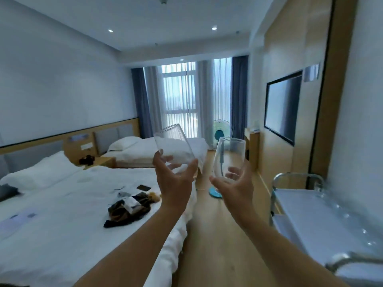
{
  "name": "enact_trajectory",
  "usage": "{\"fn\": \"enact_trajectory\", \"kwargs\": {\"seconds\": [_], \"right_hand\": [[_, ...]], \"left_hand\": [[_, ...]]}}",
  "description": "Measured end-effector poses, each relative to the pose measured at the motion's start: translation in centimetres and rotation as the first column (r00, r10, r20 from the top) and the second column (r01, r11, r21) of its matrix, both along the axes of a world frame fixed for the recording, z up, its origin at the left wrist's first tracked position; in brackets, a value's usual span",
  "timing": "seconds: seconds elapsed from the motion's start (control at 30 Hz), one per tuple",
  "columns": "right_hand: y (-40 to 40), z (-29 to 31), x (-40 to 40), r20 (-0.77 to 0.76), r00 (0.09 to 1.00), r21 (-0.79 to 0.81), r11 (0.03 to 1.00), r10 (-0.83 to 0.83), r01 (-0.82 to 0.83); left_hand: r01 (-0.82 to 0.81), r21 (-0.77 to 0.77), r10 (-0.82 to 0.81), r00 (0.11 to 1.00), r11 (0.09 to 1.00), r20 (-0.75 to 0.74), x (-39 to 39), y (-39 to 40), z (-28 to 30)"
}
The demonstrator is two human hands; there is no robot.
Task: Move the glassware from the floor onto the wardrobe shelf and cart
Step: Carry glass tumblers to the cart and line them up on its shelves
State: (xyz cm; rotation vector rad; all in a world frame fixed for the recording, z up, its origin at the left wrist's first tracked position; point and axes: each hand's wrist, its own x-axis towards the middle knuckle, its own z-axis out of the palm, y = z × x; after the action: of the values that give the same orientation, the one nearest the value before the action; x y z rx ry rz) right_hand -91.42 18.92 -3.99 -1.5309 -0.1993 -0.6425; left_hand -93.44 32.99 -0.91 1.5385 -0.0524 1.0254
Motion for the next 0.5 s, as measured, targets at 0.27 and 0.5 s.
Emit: {"fn": "enact_trajectory", "kwargs": {"seconds": [0.27, 0.5], "right_hand": [[-6.1, -3.0, 8.5, -0.138, 0.941, 0.008, 0.950, -0.308, 0.312], [-10.6, -7.3, 12.2, -0.267, 0.833, -0.032, 0.869, -0.484, 0.494]], "left_hand": [[0.345, -0.054, -0.349, 0.920, 0.937, -0.177, 13.6, -5.3, -3.3], [0.584, -0.093, -0.581, 0.751, 0.806, -0.313, 20.8, -10.5, -7.3]]}}
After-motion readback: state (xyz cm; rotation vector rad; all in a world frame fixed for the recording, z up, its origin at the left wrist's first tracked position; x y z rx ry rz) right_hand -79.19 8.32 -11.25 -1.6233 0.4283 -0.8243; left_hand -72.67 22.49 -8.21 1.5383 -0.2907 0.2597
